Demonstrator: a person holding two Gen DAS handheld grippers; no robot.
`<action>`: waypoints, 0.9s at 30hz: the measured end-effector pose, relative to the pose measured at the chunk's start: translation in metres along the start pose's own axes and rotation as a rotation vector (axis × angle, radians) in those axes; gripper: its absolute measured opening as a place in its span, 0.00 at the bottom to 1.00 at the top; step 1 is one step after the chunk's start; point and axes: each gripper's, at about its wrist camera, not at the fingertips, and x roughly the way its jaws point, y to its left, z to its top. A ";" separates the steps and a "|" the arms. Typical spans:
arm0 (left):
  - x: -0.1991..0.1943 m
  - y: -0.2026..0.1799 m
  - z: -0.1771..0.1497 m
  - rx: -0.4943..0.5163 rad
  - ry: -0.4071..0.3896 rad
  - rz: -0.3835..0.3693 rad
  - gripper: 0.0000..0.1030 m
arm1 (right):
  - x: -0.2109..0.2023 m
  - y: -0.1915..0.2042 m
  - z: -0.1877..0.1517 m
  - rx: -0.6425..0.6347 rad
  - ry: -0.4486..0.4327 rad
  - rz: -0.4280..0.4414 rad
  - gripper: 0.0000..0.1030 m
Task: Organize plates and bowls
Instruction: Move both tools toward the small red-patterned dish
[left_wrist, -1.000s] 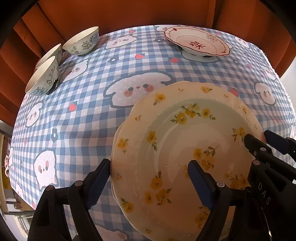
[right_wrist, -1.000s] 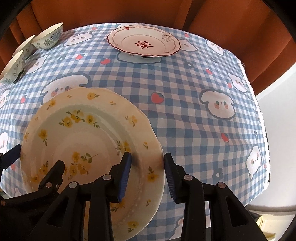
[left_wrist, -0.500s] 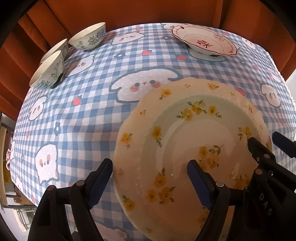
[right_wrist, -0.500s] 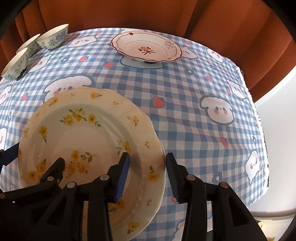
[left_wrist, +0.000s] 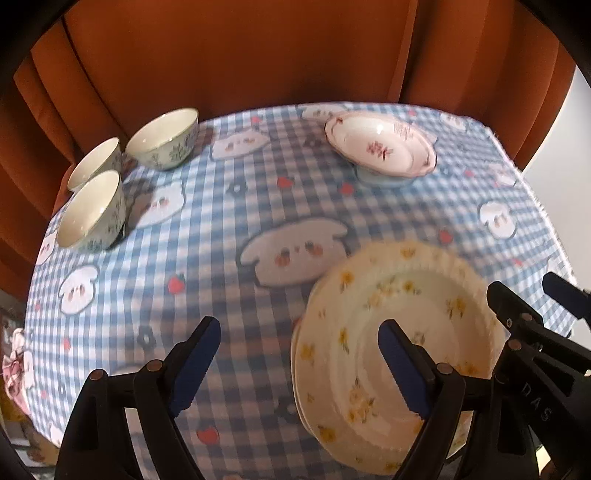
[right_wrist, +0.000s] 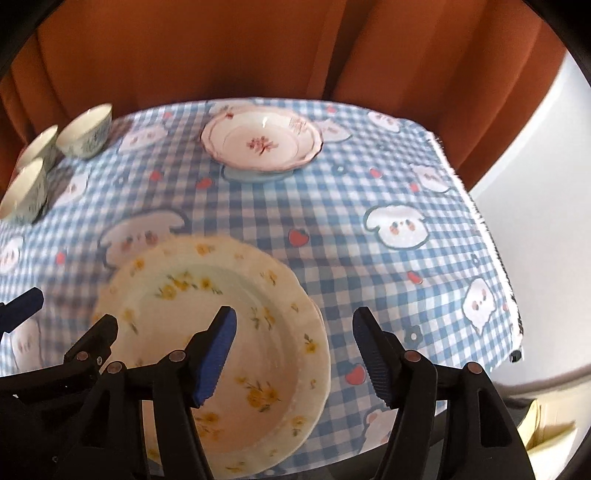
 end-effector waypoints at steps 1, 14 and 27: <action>-0.001 0.002 0.005 -0.004 -0.007 -0.011 0.86 | -0.004 0.000 0.004 0.014 -0.016 -0.005 0.67; -0.001 -0.007 0.096 -0.037 -0.131 -0.002 0.89 | 0.005 -0.026 0.093 0.102 -0.090 0.082 0.68; 0.075 -0.032 0.167 -0.204 -0.097 0.087 0.91 | 0.093 -0.060 0.172 0.119 -0.087 0.159 0.75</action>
